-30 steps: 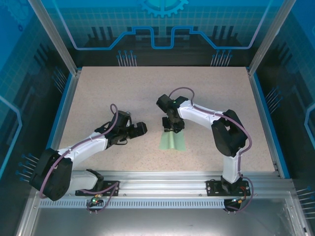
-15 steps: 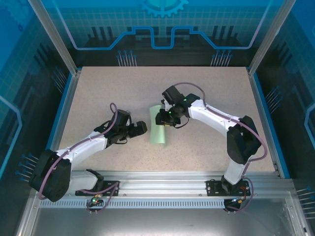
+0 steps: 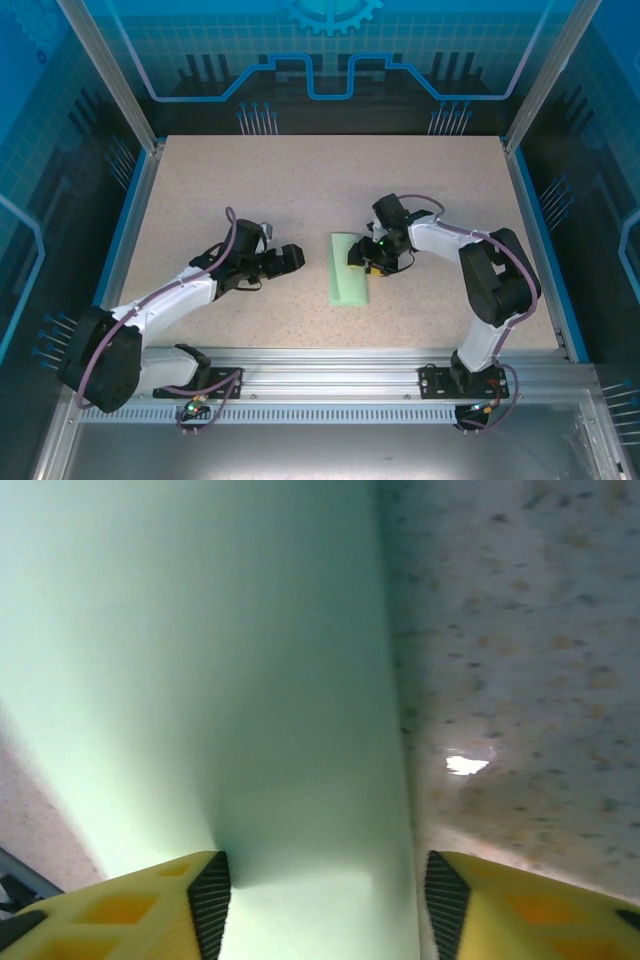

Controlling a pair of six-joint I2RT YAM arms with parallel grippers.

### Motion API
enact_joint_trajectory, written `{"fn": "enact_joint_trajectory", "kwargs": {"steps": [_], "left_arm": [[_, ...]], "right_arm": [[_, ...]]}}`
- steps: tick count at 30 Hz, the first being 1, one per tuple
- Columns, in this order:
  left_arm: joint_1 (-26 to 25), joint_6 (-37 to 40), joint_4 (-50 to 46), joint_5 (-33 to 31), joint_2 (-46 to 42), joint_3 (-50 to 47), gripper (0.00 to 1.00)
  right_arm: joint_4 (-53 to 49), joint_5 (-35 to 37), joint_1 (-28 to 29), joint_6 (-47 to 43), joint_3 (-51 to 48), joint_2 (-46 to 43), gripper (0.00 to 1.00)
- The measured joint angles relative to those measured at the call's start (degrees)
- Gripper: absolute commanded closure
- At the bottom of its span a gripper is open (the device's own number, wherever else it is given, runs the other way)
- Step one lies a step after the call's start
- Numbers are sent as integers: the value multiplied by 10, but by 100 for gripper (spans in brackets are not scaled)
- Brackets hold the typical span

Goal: Fold a paper plane with a square sheet of paper (pick it up from the middle)
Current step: First fold in half a square sheet of paper at the center of the table.

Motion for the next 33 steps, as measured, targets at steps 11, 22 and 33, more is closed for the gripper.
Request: {"fn": "enact_joint_trajectory", "kwargs": {"steps": [11, 22, 33], "left_arm": [[-33, -5, 24, 19, 49, 35, 3], [-38, -39, 56, 28, 77, 35, 29], [-62, -91, 152, 116, 170, 41, 33]], "right_arm": [[-26, 19, -10, -49, 1, -8, 33], [14, 33, 22, 27, 8, -4, 35], [37, 41, 23, 59, 6, -4, 35]]}}
